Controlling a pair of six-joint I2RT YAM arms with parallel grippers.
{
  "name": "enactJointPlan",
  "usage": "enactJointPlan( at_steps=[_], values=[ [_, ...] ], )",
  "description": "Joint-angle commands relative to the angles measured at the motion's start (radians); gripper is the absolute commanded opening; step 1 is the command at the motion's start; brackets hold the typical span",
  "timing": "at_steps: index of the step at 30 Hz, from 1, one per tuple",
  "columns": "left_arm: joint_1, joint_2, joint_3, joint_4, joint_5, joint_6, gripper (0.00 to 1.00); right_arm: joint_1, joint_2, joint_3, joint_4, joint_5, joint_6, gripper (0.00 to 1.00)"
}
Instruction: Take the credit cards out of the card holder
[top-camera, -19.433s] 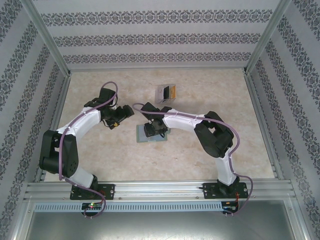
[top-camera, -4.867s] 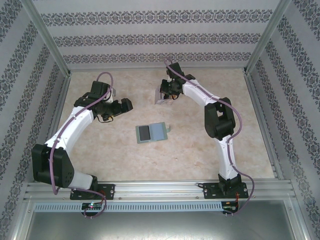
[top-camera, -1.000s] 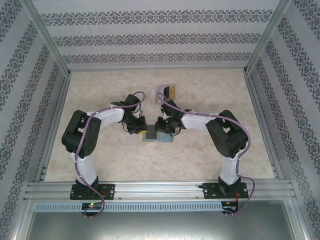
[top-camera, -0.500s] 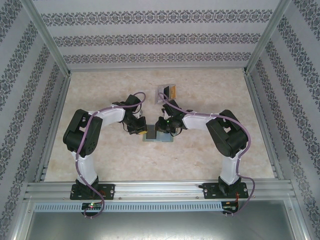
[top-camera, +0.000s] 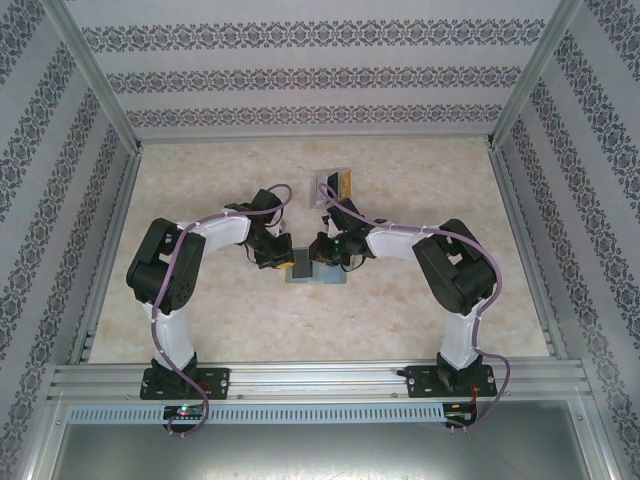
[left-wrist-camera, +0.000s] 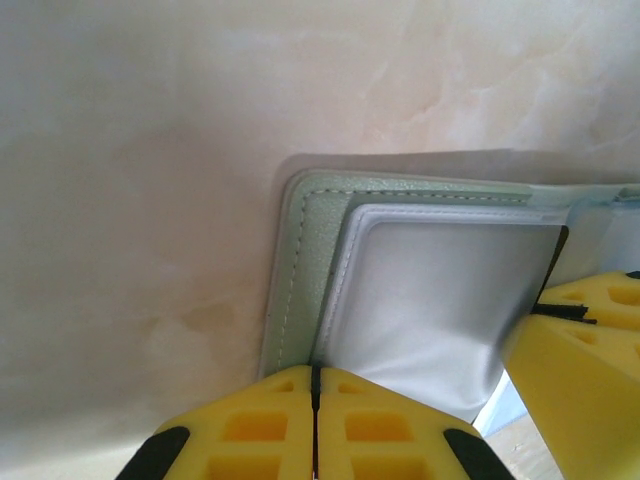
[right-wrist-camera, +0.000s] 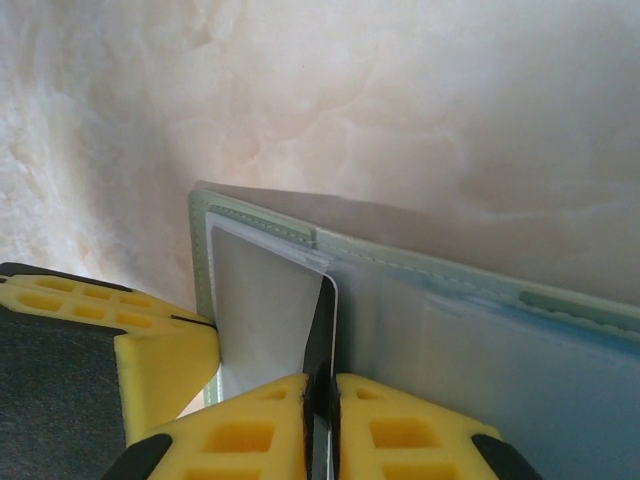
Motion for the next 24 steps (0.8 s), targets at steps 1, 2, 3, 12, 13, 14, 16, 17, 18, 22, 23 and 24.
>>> enactJointPlan(
  at_steps=[1,2,3,12,13,14,16,17,18,22,23,24],
  values=[
    [-0.008,0.029,0.012,-0.035,-0.026,0.030,0.08,-0.004,0.018,-0.010,0.039,-0.055,0.017,0.16],
    [-0.008,0.029,0.011,-0.034,-0.024,0.031,0.08,-0.004,0.017,-0.011,0.040,-0.055,0.017,0.16],
    [-0.008,0.029,0.011,-0.037,-0.024,0.031,0.08,-0.004,0.016,-0.013,0.043,-0.054,0.018,0.16],
    [-0.008,0.017,0.010,-0.052,-0.046,0.034,0.16,-0.009,-0.009,-0.032,0.017,0.013,0.005,0.05],
    [-0.009,0.014,0.009,-0.054,-0.052,0.034,0.19,-0.011,-0.015,-0.037,0.017,0.022,0.004,0.04],
    [-0.009,0.011,0.008,-0.055,-0.056,0.034,0.21,-0.016,-0.021,-0.043,0.018,0.030,0.004,0.04],
    [-0.008,0.005,0.009,-0.061,-0.061,0.037,0.23,-0.021,-0.033,-0.052,0.009,0.058,-0.005,0.04],
    [-0.008,0.005,0.010,-0.062,-0.063,0.036,0.23,-0.022,-0.037,-0.051,-0.002,0.070,-0.013,0.04],
    [-0.008,0.004,0.009,-0.062,-0.061,0.038,0.23,-0.023,-0.040,-0.052,-0.009,0.081,-0.018,0.04],
    [-0.008,0.007,0.012,-0.062,-0.057,0.038,0.22,-0.025,-0.053,-0.063,-0.015,0.098,-0.028,0.04],
    [-0.008,0.006,0.014,-0.062,-0.057,0.039,0.21,-0.026,-0.054,-0.065,-0.014,0.100,-0.029,0.04],
    [-0.008,0.003,0.016,-0.064,-0.057,0.040,0.21,-0.025,-0.056,-0.065,-0.015,0.100,-0.031,0.04]
  ],
)
